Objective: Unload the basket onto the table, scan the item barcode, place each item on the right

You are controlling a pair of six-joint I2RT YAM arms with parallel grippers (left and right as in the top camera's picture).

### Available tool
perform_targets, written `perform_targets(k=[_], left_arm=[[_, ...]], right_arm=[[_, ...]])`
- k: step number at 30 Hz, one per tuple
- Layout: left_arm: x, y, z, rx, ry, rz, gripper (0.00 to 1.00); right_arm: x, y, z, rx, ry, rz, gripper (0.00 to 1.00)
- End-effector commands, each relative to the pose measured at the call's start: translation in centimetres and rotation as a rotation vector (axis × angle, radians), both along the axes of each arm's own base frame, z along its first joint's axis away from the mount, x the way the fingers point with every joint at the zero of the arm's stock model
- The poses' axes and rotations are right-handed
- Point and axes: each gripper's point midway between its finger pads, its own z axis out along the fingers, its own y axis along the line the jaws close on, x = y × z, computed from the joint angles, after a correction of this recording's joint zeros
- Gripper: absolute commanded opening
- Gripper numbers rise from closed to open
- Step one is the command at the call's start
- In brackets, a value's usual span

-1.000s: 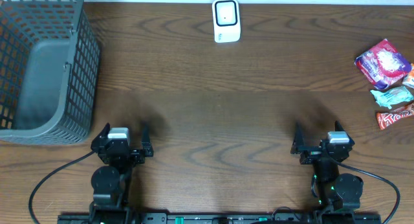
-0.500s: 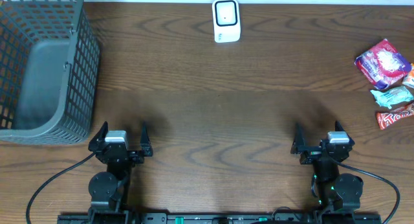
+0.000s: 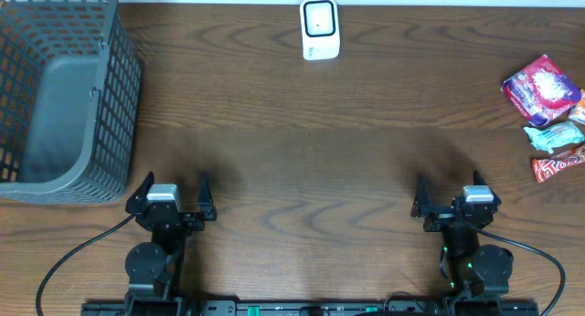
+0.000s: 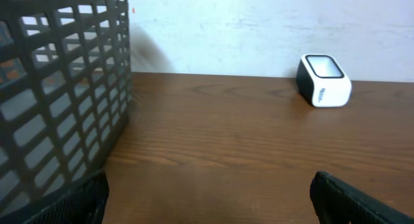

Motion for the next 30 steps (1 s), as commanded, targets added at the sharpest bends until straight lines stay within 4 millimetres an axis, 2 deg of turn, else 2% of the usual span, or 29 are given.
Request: perform_targets(k=[1,10,30], left_arm=[[-0.17,-0.41,-1.57,-0.008,0.051,-0.014,0.99],[-0.18,-0.59,-1.58,-0.049,0.054,-0.017,0.99],[-0.18,-0.52,-1.61,-0.025,0.054,-0.016,0.99]], right_arm=[[-0.02,-0.31,-0.04,0.013,0.0,-0.016,0.99],[-0.02,-0.31,-0.04,0.013,0.0,-0.016,0.99],[-0.02,-0.31,-0.03,0.013,-0.001,-0.016,0.99]])
